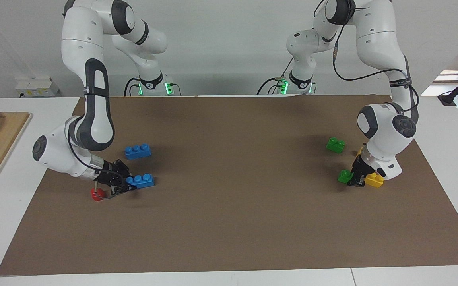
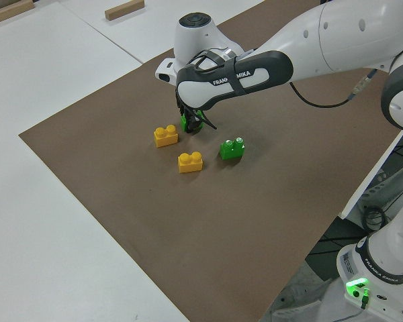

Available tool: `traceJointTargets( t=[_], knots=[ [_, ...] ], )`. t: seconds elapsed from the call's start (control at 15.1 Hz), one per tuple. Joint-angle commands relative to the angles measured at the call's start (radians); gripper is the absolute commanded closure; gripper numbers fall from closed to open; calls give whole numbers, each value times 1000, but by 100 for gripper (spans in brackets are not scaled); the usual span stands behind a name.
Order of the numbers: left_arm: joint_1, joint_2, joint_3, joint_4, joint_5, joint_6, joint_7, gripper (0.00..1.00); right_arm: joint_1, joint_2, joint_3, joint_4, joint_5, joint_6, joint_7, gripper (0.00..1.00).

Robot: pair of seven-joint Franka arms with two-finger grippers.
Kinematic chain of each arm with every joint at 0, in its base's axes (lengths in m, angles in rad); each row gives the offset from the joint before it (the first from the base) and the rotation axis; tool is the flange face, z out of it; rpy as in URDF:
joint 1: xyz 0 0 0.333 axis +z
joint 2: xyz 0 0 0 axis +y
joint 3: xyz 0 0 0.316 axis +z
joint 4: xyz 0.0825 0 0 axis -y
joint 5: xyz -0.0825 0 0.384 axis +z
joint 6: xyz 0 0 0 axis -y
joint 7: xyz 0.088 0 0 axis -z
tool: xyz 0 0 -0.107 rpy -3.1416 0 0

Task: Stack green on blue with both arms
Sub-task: 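Close the left gripper on the green brick while the right gripper grasps the blue brick, then lift the green brick with the left gripper while the right gripper carries blue inward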

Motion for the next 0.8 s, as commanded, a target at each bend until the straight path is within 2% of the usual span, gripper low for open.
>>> traceJointTargets(
  t=[0.0,0.2,0.4,0.6,0.73],
  knots=[
    [-6,8,2,16,21,6,-7,100,5,-10,5,30,91,6,37,100],
    [-11,5,-1,50,21,-26,-13,100,111,-20,5,67,105,17,166,100],
    [-24,-24,-10,169,11,-187,-23,100,230,-33,7,90,106,38,334,100],
    [-89,-61,-10,277,10,-341,-165,100,351,-41,7,90,106,141,486,100],
    [-150,-88,-10,301,12,-408,-269,100,423,-41,7,73,106,216,526,100]
  ],
)
